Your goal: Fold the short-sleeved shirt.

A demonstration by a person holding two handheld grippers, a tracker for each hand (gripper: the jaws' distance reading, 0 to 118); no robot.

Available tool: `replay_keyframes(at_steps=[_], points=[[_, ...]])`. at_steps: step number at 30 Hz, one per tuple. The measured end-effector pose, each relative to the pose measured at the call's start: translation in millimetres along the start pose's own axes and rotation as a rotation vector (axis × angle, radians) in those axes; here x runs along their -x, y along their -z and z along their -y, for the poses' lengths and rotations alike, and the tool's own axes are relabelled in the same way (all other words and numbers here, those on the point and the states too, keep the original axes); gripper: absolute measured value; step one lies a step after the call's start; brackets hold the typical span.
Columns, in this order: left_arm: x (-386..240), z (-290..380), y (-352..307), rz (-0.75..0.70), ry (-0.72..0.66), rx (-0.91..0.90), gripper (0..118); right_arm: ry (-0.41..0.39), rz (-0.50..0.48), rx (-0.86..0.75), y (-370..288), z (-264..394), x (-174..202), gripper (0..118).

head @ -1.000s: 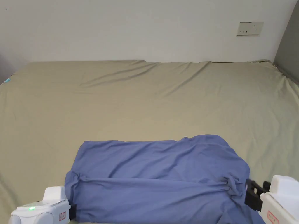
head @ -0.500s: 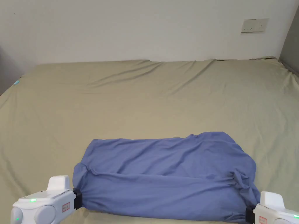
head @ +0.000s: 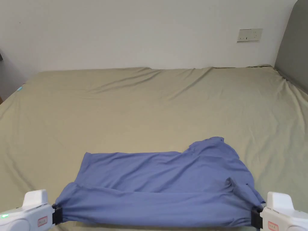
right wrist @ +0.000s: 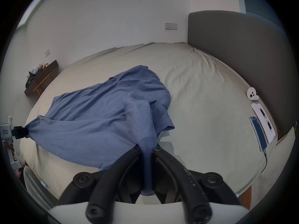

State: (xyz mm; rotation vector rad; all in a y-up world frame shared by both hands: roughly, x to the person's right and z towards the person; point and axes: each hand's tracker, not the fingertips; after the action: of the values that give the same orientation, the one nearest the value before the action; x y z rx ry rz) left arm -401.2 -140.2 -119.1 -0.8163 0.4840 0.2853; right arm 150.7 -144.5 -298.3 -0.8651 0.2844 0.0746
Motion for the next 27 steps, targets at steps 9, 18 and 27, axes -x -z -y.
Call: replay_keyframes(at_steps=[9,18,27], points=[[14.9,67.1,14.6,-0.042,-0.07,0.153,5,0.006,0.007,0.14,36.5,64.2,-5.1,9],[-6.1,64.3,14.9,-0.068,-0.059,0.178,52,0.013,0.012,0.059,11.2,47.2,0.9,53],[-54.7,-17.1,-97.4,0.135,-0.119,-0.481,110,-0.067,-0.015,-0.508,-114.0,-47.6,44.7,108]])
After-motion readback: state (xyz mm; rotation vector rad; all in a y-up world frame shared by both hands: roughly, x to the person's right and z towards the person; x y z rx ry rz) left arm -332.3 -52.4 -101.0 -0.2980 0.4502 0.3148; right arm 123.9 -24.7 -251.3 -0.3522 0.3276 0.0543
